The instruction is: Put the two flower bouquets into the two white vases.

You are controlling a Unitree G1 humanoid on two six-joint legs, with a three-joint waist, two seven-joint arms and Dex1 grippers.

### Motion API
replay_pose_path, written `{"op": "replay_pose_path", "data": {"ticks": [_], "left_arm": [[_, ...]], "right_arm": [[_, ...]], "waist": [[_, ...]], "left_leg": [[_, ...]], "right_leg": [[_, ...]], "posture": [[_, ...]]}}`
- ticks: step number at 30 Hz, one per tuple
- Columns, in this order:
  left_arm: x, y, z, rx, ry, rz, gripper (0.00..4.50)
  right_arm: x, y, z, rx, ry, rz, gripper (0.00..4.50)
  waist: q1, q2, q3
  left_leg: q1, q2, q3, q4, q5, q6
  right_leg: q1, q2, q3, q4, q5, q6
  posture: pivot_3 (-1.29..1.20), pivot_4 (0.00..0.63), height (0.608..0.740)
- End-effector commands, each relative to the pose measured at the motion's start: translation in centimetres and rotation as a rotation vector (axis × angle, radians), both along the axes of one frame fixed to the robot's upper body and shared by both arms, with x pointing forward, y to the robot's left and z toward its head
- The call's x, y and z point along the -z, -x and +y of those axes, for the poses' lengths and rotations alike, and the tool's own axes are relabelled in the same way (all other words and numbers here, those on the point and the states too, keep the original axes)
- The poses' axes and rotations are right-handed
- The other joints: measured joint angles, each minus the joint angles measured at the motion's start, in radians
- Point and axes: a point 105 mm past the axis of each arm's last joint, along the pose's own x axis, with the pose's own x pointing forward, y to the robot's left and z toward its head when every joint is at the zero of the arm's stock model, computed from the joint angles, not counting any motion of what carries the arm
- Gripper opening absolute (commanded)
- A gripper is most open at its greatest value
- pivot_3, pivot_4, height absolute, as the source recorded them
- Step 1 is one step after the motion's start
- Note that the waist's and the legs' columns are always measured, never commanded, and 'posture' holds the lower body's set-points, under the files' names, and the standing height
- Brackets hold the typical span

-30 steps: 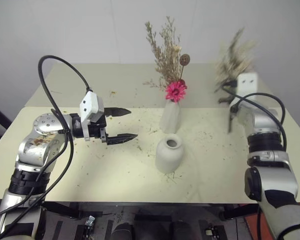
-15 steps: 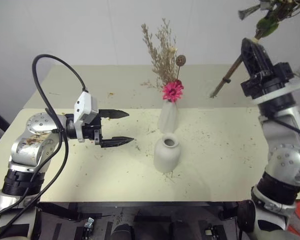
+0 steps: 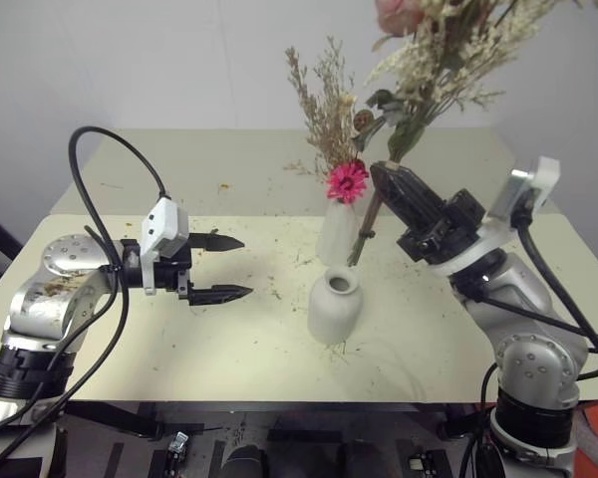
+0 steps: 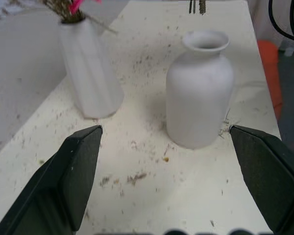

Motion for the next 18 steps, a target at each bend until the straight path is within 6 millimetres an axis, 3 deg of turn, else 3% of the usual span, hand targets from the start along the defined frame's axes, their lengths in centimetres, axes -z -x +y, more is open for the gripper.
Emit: {"op": "replay_pose_path", "data": {"ticks": [1,18], "left_arm": [[-1.1,0.5,-0.1,0.005,-0.003,-0.048,4.50],[-1.8,0.5,-0.2,-0.010,0.008,-0.068,4.50]], "right_arm": [[0.1,0.6,0.3,-0.016,0.014,-0.040,0.22],[3.0,0.0,1.6,-0.006,0.031,-0.039,0.22]], "waist": [[0.000,0.000,0.000],[0.000,0.000,0.000]], "left_leg": [[0.000,0.000,0.000,0.000,0.000,0.000],[0.001,0.000,0.000,0.000,0.000,0.000]], "right_leg": [[0.000,0.000,0.000,0.000,0.000,0.000],[0.000,0.000,0.000,0.000,0.000,0.000]], "posture": [[0.00,0.150,0.740],[0.00,0.150,0.740]]}}
